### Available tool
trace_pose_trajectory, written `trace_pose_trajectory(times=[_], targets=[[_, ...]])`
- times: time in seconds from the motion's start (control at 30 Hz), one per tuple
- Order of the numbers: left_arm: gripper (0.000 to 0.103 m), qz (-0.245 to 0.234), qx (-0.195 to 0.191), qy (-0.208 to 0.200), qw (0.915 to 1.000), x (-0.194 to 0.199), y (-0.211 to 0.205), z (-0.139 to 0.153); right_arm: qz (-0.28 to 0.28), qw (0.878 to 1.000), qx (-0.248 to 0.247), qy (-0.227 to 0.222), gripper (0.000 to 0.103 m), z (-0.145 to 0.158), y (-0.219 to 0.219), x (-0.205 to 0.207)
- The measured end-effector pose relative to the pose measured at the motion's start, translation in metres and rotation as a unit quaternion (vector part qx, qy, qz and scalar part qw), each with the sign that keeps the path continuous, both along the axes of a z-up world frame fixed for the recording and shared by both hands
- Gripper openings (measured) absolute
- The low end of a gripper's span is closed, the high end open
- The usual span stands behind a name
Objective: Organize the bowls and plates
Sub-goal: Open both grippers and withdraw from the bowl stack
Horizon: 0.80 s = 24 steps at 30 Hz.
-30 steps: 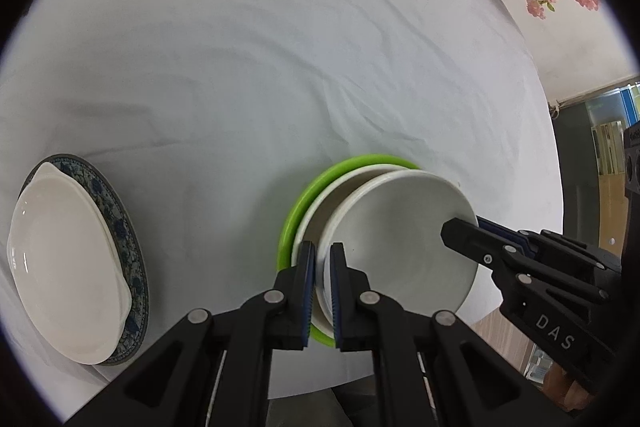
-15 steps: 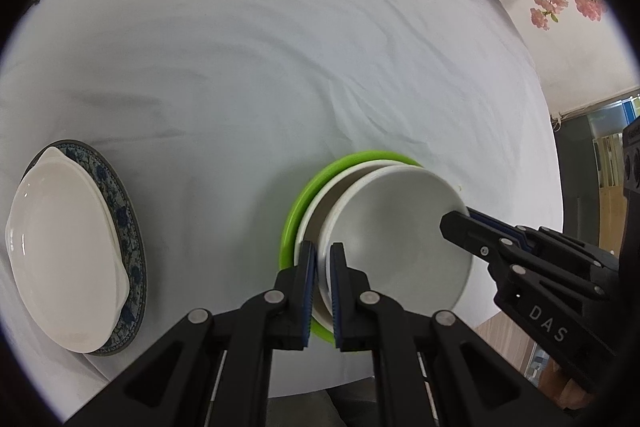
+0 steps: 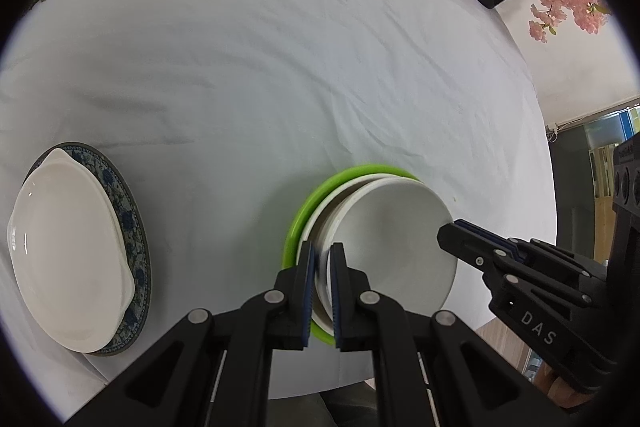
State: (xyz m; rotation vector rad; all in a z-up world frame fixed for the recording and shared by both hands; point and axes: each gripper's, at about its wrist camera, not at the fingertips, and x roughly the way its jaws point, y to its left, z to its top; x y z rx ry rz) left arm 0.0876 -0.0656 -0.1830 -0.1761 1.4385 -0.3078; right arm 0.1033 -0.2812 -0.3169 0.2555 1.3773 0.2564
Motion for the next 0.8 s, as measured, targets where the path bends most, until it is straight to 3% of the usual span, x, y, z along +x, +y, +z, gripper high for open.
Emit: trace_pose_trajectory(times=[0.27,0.3,0.37,0.4,0.43,0.5,0.6,0.8], targets=[[0.008,0.005,0.017,-0.015,0.9997,-0.001,-0.001,0.019,-0.006,1.000,0.004,0.009,0.007,0.000,-0.002,0.000],[0.013,0.005,0.029,-0.020,0.9994,-0.002,0.000,0.024,-0.006,1.000,0.003,0.006,0.013,0.005,-0.003,-0.001],[0.033,0.009,0.049,-0.037,0.9980,-0.005,0.003,0.039,-0.011,1.000,0.010,-0.003,0.040,0.015,-0.008,-0.004],[0.049,0.014,0.056,-0.050,0.9971,-0.007,0.005,0.047,-0.016,1.000,0.014,-0.010,0.064,0.023,-0.012,-0.007],[0.065,0.020,0.065,-0.067,0.9955,-0.010,0.007,0.057,-0.019,1.000,0.012,-0.018,0.081,0.032,-0.015,-0.009],[0.077,0.035,0.087,-0.113,0.9892,-0.019,0.011,0.082,-0.018,0.999,0.006,-0.032,0.092,0.048,-0.019,-0.016],[0.079,0.031,0.118,-0.167,0.9784,-0.034,0.010,0.113,-0.011,0.999,-0.007,-0.043,0.103,0.072,-0.025,-0.028],[0.079,0.036,0.112,-0.200,0.9728,-0.070,0.006,0.160,0.002,0.998,-0.021,-0.055,0.103,0.120,-0.021,-0.058]])
